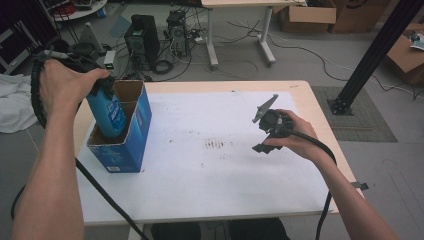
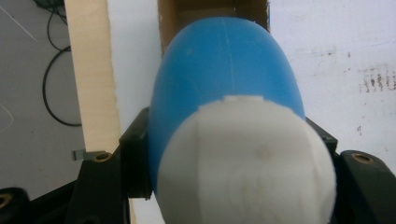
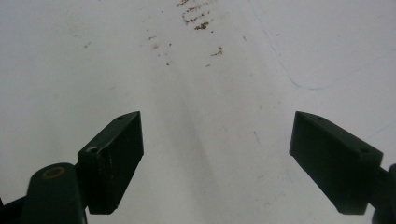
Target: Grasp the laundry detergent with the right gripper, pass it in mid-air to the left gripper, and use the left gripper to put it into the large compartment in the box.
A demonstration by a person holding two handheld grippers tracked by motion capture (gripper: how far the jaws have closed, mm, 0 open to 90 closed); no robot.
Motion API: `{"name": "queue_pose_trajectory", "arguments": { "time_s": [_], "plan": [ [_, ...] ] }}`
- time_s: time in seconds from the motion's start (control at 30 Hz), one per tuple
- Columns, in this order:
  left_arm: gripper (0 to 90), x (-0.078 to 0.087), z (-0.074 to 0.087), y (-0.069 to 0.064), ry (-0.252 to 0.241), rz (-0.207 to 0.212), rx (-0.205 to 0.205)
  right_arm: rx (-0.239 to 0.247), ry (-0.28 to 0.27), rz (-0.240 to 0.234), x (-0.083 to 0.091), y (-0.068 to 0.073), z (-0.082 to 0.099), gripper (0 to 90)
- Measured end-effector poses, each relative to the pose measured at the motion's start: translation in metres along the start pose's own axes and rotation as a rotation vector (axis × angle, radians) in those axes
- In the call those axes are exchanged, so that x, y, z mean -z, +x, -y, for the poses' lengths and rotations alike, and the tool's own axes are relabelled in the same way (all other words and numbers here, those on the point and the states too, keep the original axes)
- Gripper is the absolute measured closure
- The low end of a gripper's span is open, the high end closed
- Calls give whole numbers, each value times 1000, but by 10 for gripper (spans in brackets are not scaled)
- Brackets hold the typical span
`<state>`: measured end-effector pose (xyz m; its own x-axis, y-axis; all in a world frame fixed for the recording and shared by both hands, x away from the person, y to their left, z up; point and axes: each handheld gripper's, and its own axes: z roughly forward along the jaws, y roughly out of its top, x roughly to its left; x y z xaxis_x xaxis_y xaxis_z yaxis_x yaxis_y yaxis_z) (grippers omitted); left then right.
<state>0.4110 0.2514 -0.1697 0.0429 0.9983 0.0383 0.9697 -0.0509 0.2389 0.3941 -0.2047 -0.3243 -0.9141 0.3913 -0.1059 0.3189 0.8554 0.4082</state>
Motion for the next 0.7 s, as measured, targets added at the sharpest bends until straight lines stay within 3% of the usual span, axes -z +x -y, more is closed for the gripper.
{"name": "queue_pose_trajectory", "arguments": {
  "time_s": [0.7],
  "plan": [
    [383, -59, 13, -4, 44, 11, 8, 7, 16, -12, -10, 5, 2, 177]
  ]
}}
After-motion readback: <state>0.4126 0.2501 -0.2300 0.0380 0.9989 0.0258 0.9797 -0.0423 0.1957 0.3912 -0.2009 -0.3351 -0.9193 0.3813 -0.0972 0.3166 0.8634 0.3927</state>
